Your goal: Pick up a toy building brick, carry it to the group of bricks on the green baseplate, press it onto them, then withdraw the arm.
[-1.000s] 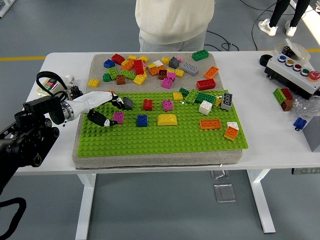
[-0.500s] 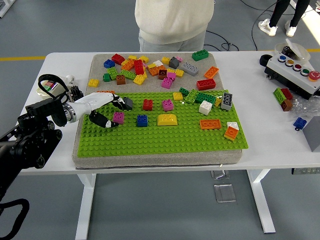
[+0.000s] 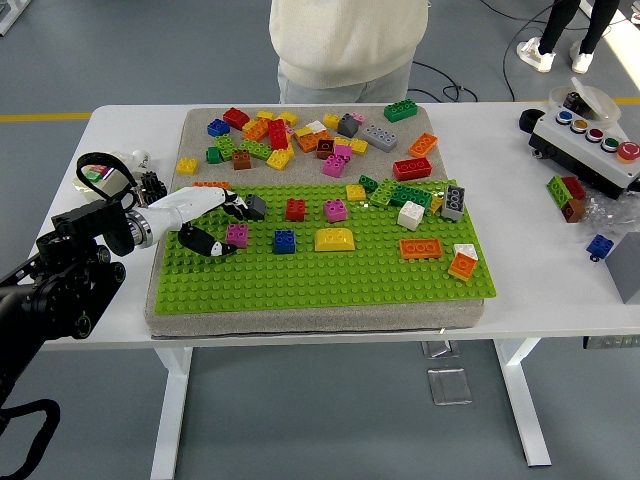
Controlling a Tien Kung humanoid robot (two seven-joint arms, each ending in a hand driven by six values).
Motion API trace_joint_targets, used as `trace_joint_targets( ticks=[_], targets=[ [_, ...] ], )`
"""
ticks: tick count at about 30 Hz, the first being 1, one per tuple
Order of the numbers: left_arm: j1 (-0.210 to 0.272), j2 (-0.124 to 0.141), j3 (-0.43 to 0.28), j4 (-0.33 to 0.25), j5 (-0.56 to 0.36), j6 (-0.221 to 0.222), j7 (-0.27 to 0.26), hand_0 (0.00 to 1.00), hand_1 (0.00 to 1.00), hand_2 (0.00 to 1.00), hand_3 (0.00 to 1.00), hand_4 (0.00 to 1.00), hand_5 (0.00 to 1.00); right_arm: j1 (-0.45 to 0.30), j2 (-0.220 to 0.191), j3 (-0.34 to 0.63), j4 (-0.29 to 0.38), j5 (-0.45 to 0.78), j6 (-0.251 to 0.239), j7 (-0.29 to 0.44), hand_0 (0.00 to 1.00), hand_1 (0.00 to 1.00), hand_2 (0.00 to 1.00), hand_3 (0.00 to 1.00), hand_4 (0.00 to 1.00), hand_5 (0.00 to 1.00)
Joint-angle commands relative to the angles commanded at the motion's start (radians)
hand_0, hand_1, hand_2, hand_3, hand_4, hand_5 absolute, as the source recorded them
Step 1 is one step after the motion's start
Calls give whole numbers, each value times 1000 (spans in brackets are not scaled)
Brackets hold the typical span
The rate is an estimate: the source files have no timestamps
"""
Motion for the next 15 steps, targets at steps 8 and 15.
trace_joint_targets(
  ticks=[8,15],
  targets=[
    [0,-3,1,4,0,1,0,731,678,599,572,576,2,0,0,0,0,2,-2,0,728,657,703,570,907,498],
    [5,-4,3,6,0,-5,1,703,659,593,564,547,2,-2,1,-1,0,3,-3,0,728,656,703,570,907,498]
  ],
)
